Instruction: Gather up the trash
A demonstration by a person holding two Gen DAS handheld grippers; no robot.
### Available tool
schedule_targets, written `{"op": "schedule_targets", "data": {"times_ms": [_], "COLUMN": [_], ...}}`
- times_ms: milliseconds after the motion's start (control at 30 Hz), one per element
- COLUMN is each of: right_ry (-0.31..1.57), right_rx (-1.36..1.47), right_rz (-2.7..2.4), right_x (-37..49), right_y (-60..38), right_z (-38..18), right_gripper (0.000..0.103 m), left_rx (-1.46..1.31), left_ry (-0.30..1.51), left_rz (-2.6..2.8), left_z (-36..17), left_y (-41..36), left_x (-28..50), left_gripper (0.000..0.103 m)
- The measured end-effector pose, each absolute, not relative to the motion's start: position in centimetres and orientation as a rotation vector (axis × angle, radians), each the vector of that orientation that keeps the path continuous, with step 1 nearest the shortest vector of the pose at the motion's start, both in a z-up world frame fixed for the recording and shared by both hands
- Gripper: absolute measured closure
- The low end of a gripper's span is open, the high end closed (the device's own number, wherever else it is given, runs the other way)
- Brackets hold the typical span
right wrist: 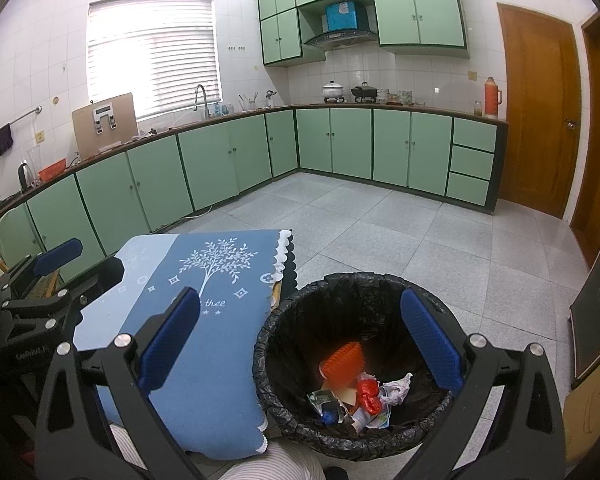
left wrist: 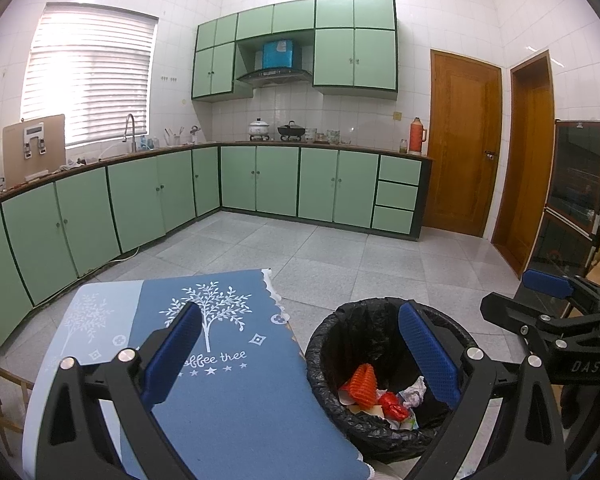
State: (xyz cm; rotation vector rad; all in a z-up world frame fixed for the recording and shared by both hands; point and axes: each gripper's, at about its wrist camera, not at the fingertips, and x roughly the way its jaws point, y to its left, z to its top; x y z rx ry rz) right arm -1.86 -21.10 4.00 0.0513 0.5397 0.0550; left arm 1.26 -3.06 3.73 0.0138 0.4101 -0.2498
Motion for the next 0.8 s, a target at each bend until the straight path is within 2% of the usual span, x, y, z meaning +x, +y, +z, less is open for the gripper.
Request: {"op": "schedule_targets", "data": {"times_ms": [800], "right_ry": [0.56], "right_rx": [0.06], "right_rz": [0.058], "right_x": [-1.1], "right_y": [-21.9], "right_z": [2.9], "right_gripper": [0.006], "left_rx": [0.002], "left_ry": [0.438], "left_rz": [-0.244], "left_z": [3.3], "left_y": [-3.1], "left_x": [2.1], "left_gripper": [0.006]}}
